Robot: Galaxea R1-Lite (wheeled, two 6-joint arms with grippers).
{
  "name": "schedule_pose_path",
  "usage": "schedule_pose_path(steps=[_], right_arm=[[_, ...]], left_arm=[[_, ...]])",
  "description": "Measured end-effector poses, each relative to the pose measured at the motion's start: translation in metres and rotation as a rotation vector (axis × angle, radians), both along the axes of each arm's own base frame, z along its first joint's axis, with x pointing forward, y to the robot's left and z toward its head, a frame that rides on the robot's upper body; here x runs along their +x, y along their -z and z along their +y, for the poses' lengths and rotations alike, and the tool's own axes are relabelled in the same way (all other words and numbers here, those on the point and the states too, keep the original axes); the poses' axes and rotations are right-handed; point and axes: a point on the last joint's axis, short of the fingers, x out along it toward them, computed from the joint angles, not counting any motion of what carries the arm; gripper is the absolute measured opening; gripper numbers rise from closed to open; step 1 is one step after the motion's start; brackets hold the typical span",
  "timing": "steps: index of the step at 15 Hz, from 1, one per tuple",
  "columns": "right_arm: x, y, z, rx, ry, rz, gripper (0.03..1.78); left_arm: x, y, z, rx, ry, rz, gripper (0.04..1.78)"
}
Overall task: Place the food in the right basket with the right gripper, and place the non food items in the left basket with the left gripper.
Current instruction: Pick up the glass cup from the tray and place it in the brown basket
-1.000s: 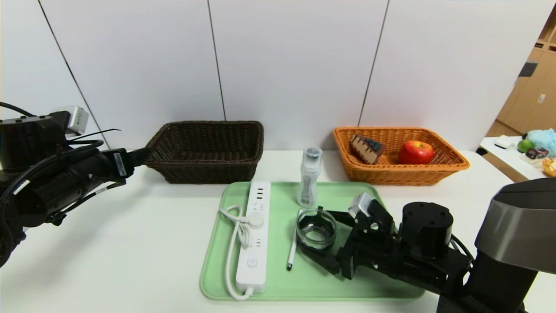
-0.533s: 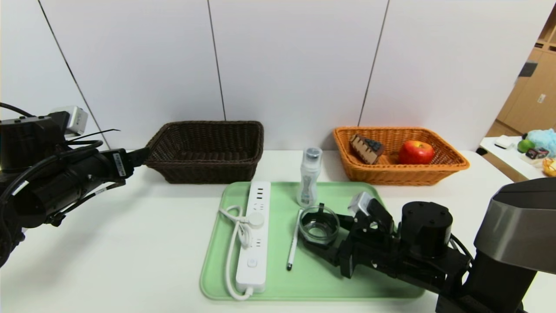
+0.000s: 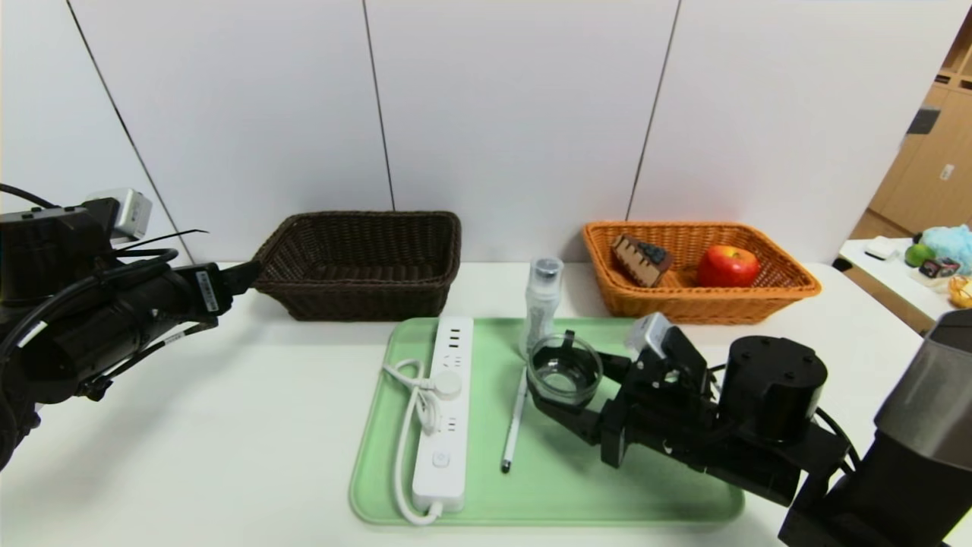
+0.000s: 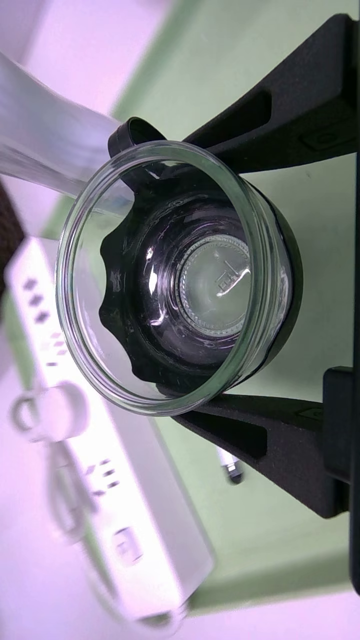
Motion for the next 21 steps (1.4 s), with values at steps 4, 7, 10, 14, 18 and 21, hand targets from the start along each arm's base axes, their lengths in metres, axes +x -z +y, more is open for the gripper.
schedule_pose_path(steps=[4, 7, 10, 14, 18, 21], right_arm=[[-0.005, -0.055, -0.003, 0.107, 0.022, -0.143, 1.20], [0.001, -0.109, 0.006, 0.175, 0.005, -0.192, 1.20], [0.004, -0.174, 0.028, 0.243, -0.012, -0.200, 1.20], [0.000, -0.232, 0.069, 0.251, -0.017, -0.094, 1.20], [0.015, -0.224, 0.126, 0.154, 0.089, 0.029, 1.20], [0.027, -0.202, 0.158, 0.095, 0.160, 0.075, 1.20]], left_arm=[[0.000, 0.000, 0.000, 0.000, 0.000, 0.001, 1.69], [-0.001, 0.000, 0.000, -0.001, 0.001, -0.001, 1.69], [-0.001, 0.000, 0.000, -0.005, -0.001, 0.000, 1.69], [-0.003, 0.001, 0.000, -0.005, -0.002, 0.004, 1.69], [-0.005, 0.001, 0.000, -0.007, -0.003, 0.002, 1.69], [-0.005, 0.000, 0.000, -0.007, -0.002, 0.000, 1.69]])
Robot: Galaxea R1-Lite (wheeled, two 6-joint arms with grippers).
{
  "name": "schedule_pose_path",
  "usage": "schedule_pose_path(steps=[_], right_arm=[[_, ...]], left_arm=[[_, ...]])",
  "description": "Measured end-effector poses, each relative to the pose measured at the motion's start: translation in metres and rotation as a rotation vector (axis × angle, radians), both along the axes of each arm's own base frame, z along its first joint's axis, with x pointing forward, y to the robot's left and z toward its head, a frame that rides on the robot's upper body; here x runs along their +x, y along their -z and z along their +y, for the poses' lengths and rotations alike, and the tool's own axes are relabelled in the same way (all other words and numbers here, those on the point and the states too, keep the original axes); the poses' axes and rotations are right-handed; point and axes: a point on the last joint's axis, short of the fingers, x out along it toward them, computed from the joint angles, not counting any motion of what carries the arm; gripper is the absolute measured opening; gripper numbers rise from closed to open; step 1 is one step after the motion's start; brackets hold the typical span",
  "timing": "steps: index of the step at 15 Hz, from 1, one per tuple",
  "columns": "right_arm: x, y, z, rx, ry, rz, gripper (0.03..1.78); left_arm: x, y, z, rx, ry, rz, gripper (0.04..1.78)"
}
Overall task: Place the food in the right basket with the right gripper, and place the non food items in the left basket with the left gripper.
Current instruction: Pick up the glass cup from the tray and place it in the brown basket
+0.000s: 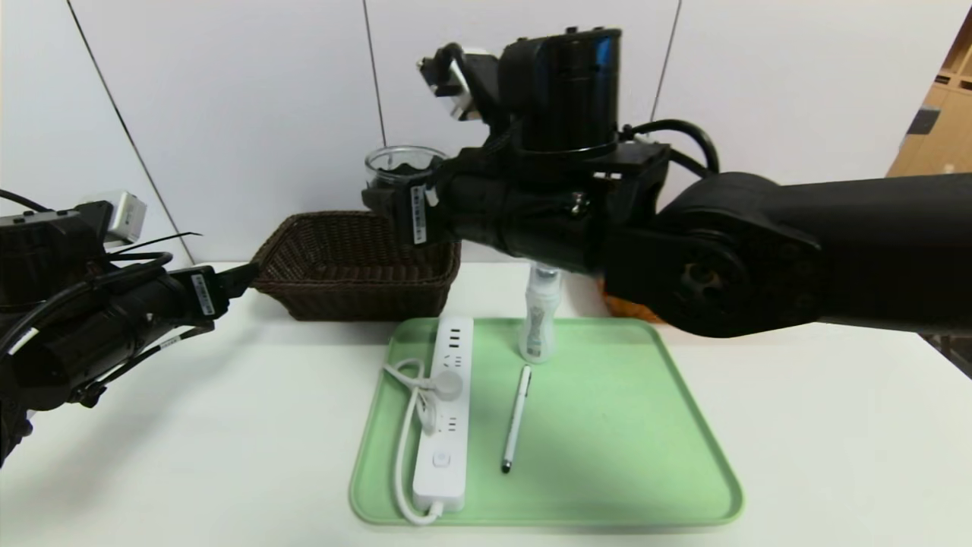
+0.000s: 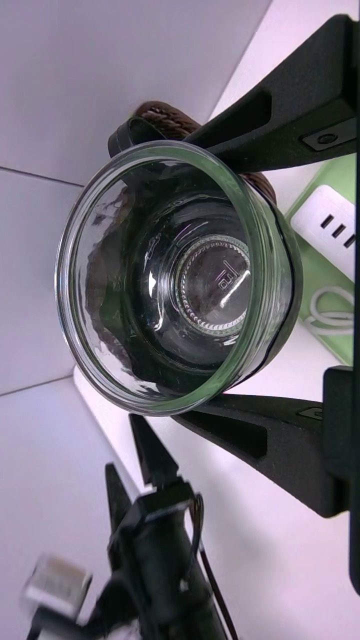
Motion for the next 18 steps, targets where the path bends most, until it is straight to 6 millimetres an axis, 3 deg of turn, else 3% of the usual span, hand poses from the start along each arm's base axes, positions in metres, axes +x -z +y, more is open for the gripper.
schedule_pose_path(steps=[5, 9, 18], right_arm=[[0.026, 0.019, 0.032, 0.001, 0.097, -0.014, 1.20], [0.044, 0.049, 0.050, -0.030, 0.145, 0.000, 1.20], [0.065, 0.099, 0.063, -0.088, 0.157, 0.041, 1.20]], left_arm=[[-0.005, 0.002, 0.000, -0.002, 0.002, 0.006, 1.69], [-0.010, 0.006, 0.000, 0.002, 0.006, -0.023, 1.69], [-0.012, 0.011, -0.001, 0.000, 0.007, -0.005, 1.69]])
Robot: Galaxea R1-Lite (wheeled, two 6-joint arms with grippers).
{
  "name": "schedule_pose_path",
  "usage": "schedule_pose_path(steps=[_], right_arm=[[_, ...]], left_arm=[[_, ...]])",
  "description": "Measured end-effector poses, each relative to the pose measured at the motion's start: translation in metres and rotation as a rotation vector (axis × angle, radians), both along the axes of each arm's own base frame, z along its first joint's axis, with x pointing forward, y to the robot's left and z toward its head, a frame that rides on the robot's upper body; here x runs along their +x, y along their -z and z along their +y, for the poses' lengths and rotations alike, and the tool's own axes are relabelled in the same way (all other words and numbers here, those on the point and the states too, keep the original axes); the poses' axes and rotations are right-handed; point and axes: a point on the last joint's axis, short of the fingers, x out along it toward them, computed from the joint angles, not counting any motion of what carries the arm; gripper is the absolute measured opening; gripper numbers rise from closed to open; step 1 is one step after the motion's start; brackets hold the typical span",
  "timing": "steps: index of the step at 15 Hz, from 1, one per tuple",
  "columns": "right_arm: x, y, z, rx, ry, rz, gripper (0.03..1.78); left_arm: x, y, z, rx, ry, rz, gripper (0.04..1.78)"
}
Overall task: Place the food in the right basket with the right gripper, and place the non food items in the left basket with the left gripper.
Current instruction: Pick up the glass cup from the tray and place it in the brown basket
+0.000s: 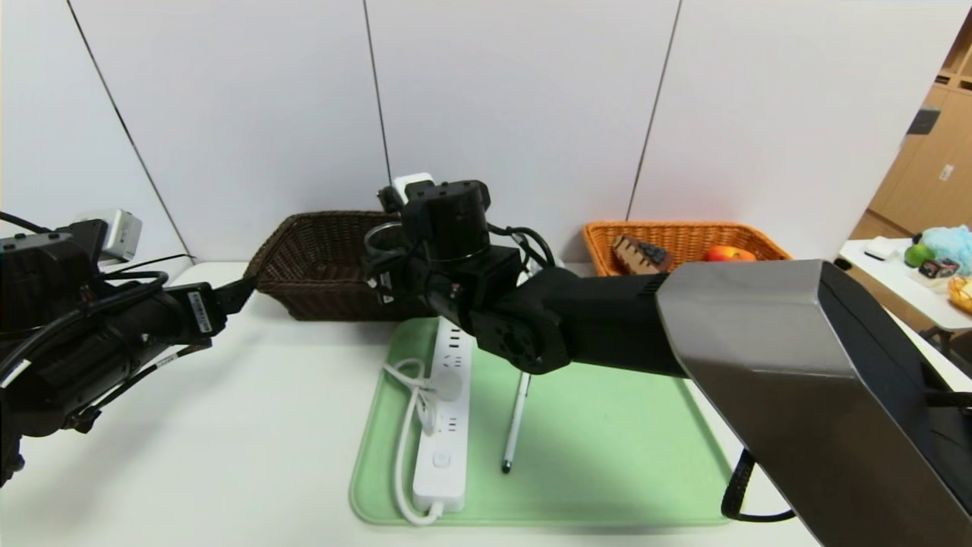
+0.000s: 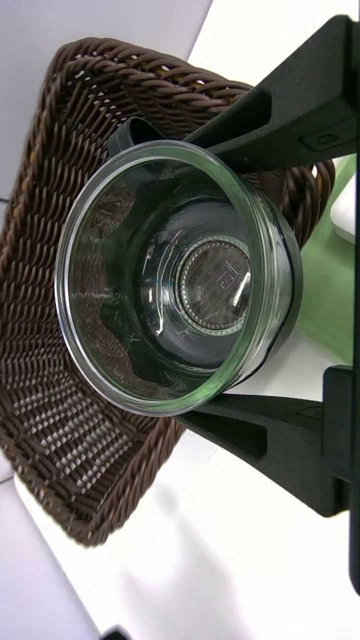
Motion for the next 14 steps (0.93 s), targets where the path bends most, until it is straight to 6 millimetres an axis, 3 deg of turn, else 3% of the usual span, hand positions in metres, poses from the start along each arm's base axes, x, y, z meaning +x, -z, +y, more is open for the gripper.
schedule_pose_path(steps=[8, 14], right_arm=[[0.012, 0.015, 0.000, -0.010, 0.008, -0.011, 1.19], [0.012, 0.015, 0.001, -0.020, 0.000, -0.042, 1.47]], left_arm=[[0.001, 0.004, 0.000, -0.001, 0.000, 0.015, 1.69], [0.002, 0.005, 0.000, -0.001, 0.001, 0.019, 1.69]])
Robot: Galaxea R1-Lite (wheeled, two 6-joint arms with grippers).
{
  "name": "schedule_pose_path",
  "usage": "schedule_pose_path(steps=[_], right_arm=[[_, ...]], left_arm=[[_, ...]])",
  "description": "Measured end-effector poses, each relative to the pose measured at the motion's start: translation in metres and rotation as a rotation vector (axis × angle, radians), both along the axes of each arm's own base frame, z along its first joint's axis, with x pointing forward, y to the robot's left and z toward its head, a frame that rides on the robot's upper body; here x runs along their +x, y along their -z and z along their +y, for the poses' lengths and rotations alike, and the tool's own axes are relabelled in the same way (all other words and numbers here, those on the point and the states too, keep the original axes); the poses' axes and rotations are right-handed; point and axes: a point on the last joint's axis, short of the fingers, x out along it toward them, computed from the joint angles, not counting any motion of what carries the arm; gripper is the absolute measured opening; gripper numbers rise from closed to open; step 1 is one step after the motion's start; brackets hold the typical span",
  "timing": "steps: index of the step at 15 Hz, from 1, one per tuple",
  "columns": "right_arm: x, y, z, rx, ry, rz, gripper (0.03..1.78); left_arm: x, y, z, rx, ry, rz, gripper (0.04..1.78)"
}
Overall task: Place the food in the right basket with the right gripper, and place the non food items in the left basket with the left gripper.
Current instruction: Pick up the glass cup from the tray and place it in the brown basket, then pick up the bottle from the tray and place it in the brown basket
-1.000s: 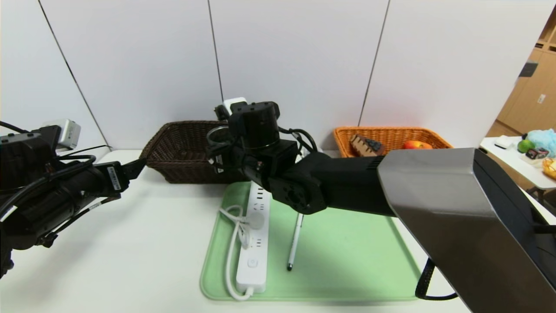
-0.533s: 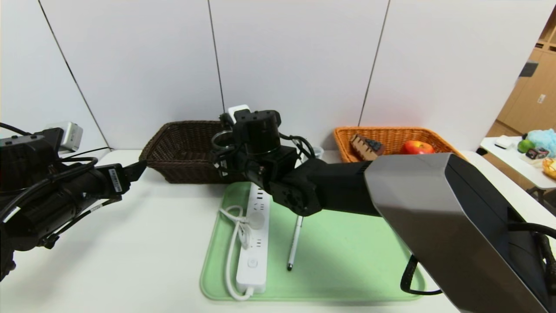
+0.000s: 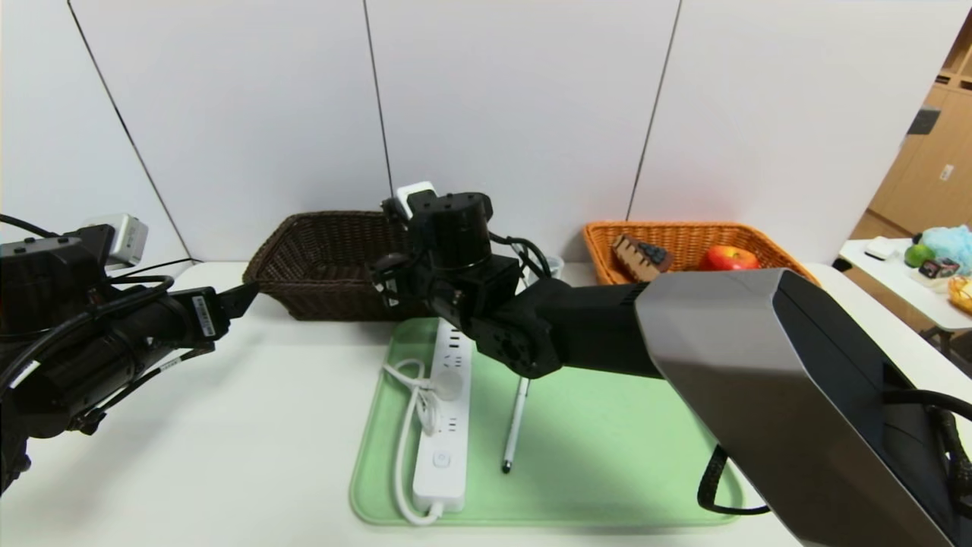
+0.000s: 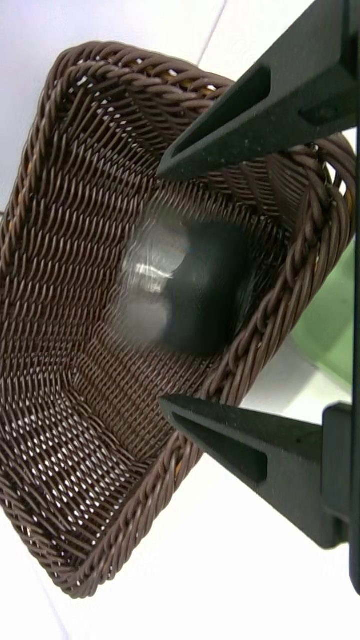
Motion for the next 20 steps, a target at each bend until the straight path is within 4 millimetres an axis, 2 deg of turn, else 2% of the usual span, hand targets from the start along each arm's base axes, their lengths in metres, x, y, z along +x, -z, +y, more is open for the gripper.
schedule_pose_path(steps=[6, 9, 12, 16, 18, 20], right_arm=[[-0.001, -0.010, -0.001, 0.012, -0.005, -0.054, 1.60], [-0.012, -0.036, -0.004, 0.048, -0.019, -0.101, 1.64], [-0.030, -0.079, -0.014, 0.105, -0.029, -0.162, 1.66], [-0.056, -0.143, -0.049, 0.177, -0.010, -0.265, 1.68], [-0.060, -0.163, -0.079, 0.171, 0.031, -0.307, 1.69], [-0.061, -0.171, -0.113, 0.142, 0.090, -0.348, 1.69]], left_arm=[[0.000, 0.000, 0.000, -0.001, -0.001, 0.001, 1.69], [0.000, 0.000, 0.000, 0.000, 0.000, 0.000, 1.69], [0.000, 0.000, 0.000, -0.001, -0.001, -0.001, 1.69], [0.001, -0.002, 0.000, -0.002, 0.000, -0.015, 1.69], [0.001, -0.004, 0.000, -0.002, 0.001, -0.033, 1.69], [0.001, -0.004, 0.000, -0.002, 0.001, -0.041, 1.69]])
